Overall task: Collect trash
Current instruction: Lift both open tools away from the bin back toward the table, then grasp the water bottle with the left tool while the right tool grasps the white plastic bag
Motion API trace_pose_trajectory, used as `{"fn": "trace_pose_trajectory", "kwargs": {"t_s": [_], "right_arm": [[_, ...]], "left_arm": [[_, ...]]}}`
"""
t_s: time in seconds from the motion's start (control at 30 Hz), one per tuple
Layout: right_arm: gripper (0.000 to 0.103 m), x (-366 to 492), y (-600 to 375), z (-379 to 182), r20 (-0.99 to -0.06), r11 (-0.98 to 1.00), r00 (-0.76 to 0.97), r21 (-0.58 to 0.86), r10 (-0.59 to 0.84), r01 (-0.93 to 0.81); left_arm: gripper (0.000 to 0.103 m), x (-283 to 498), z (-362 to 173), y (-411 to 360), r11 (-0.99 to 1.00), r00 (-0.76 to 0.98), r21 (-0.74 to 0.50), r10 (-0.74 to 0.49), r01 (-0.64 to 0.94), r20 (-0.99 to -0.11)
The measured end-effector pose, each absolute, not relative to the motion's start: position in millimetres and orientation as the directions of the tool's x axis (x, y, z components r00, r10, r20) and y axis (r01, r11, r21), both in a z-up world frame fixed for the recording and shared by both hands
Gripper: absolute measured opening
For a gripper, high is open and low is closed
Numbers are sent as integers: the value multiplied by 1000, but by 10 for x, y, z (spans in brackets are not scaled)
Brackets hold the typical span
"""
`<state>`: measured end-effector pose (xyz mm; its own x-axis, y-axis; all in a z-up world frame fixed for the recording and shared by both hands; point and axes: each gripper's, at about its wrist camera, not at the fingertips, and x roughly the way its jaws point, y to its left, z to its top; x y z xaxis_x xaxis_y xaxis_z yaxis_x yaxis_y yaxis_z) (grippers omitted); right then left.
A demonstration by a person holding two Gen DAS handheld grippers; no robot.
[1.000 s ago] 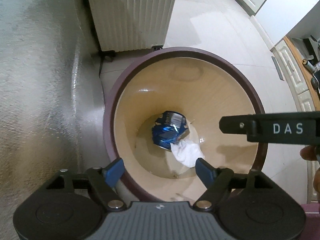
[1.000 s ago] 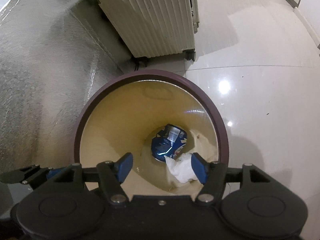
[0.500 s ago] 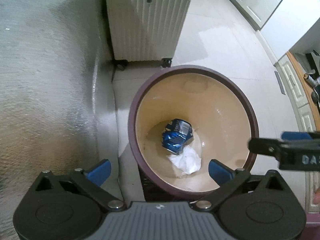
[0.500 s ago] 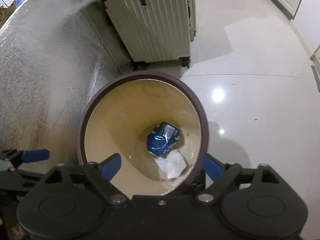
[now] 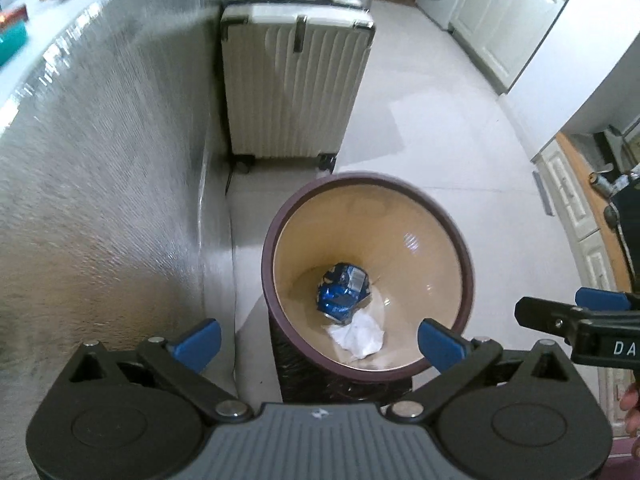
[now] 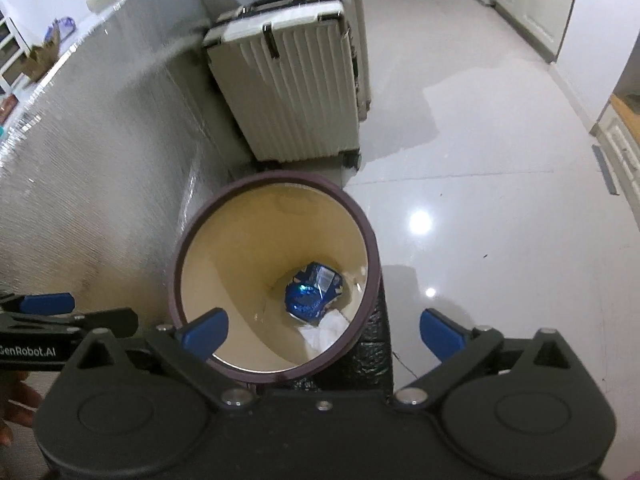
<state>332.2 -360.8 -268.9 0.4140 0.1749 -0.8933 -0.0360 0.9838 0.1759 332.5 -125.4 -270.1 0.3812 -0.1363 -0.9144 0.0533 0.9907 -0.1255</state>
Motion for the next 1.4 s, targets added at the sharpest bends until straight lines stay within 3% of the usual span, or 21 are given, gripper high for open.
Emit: {"fn": "trace_pose_trajectory", "kwargs": {"t_s": [0.37,0.8,1.1,1.4], "right_arm": [[103,2812,-3476,-1646,-837,987,525,161,151,-27],[103,2304,-2809,-405,-712,981,677,181,184,-76],[103,2053,-2161,72,-653,976,729,187,205,-106],[103,1994,-1440,230,-600,967,760,198,248,-159]], "left_arm": [[103,2876,-1533,-1105,986,512,-129,-165,104,-843],[103,2288,-298,-343,988,655,-126,-155,90,-740],[103,1994,134,427,990,703,-122,-133,66,-698],[103,1861,230,1170,994,717,-106,-74,1,-693]]}}
